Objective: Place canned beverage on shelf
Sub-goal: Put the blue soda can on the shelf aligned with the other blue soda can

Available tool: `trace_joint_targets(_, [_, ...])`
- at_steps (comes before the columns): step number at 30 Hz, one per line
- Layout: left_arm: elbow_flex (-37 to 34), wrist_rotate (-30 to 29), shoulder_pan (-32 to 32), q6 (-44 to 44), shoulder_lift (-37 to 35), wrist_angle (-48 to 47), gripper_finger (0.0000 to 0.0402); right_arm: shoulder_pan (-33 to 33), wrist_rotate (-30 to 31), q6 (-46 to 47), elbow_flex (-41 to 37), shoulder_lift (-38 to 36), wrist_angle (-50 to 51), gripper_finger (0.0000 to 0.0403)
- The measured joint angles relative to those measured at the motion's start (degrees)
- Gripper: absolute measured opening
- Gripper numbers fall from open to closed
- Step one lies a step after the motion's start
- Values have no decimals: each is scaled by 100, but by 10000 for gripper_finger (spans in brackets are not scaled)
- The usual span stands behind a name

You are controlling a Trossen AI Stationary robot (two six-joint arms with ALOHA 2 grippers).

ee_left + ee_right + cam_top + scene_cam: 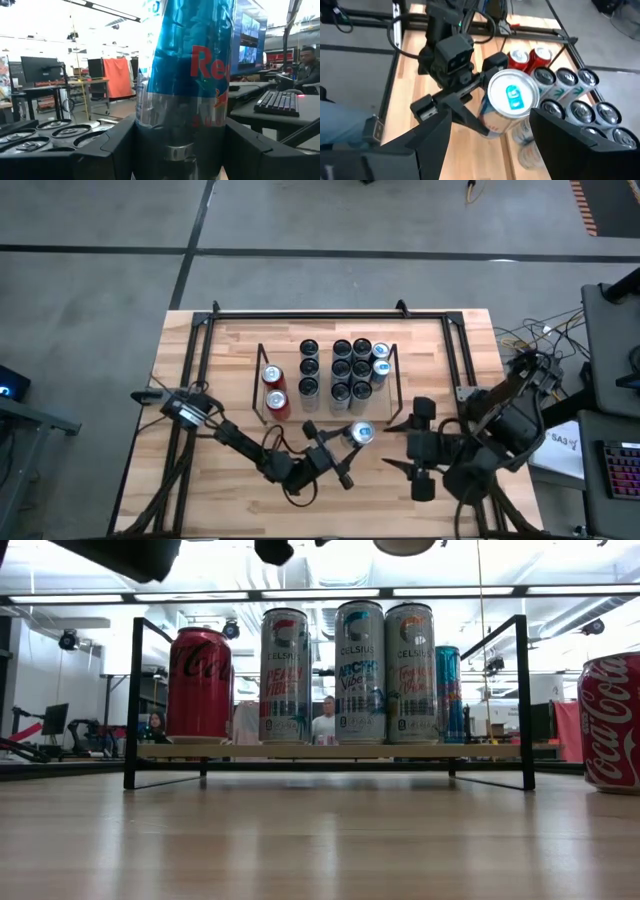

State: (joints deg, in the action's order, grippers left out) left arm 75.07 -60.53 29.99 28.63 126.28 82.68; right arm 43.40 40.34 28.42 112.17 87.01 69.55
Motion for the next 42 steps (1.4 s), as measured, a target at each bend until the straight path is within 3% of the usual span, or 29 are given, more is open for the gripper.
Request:
trace_joint_targets(13, [2,293,-72,-259,96,79,207,-582,-215,97,-43,270,216,268])
trace_joint_targets(31, [2,228,-165,-262,95,84,207,-1594,-1601,27,-237,322,-166,282])
trace_joint_targets(35, [2,225,-161,-249,94,82,207,-1738,-1815,-35,-243,389,-231,267])
trace_joint_targets(38, [2,124,-137,-233,94,92,207,-1797,-1969,-111,-222,397,-231,226])
trace_joint_targets(42, [2,68,-122,-137,89,101,226,-1812,-2059,-191,-196,393,-218,223])
